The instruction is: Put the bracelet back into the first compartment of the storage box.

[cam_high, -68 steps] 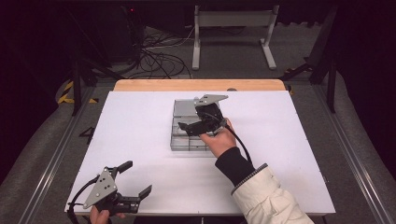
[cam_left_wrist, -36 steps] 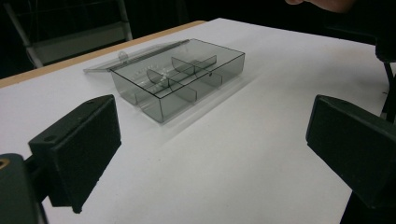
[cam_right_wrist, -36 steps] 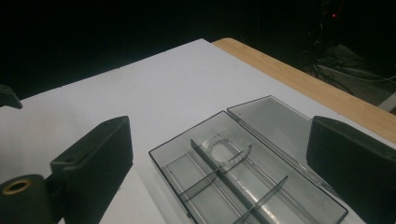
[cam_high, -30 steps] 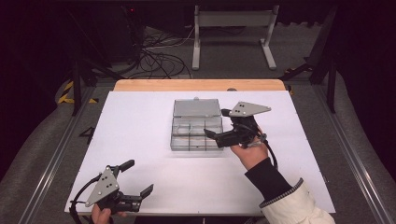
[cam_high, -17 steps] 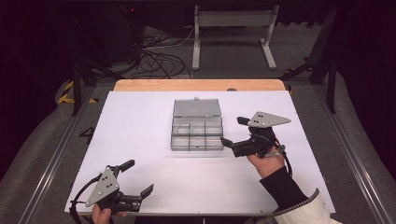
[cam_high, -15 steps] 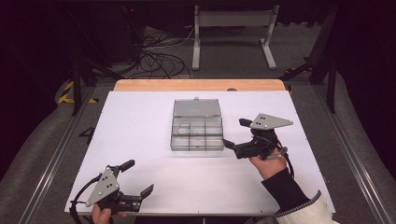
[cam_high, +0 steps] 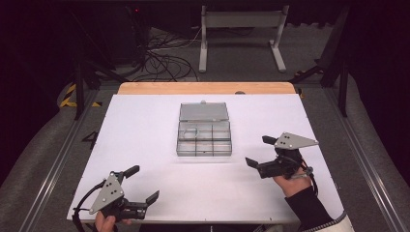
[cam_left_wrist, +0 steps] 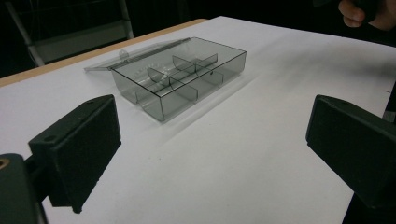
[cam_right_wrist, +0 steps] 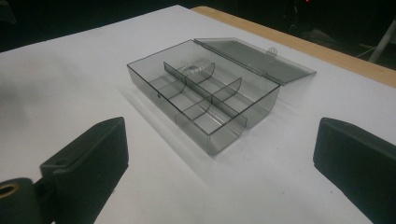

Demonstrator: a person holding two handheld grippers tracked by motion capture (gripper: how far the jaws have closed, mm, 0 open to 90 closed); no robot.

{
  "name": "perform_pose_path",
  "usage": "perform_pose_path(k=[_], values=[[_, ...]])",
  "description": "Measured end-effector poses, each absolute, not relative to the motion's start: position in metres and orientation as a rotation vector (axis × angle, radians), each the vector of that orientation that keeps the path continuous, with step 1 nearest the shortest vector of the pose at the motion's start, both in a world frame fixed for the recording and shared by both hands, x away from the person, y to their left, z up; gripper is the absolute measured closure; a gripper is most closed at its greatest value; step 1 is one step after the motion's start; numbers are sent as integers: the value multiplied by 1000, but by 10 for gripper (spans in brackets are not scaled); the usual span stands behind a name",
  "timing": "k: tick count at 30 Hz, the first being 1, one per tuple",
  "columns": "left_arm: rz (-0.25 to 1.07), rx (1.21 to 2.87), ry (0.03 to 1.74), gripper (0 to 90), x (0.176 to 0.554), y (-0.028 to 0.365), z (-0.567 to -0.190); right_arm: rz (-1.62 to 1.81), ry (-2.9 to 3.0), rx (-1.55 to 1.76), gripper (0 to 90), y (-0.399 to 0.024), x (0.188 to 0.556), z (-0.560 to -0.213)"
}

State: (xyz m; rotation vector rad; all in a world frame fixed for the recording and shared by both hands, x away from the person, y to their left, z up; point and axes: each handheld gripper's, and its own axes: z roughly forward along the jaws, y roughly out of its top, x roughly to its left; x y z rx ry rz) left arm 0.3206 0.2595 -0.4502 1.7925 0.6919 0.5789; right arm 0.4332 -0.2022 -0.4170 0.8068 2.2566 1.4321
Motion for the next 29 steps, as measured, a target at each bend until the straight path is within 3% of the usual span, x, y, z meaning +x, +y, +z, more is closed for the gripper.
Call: perform_pose_path(k=[18, 29], values=[[577, 1796, 691, 38, 320, 259, -450, 1406, 2278, 836, 0, -230, 411, -463], [583, 1784, 695, 37, 320, 259, -449, 1365, 2315, 876, 1, -236, 407, -468]])
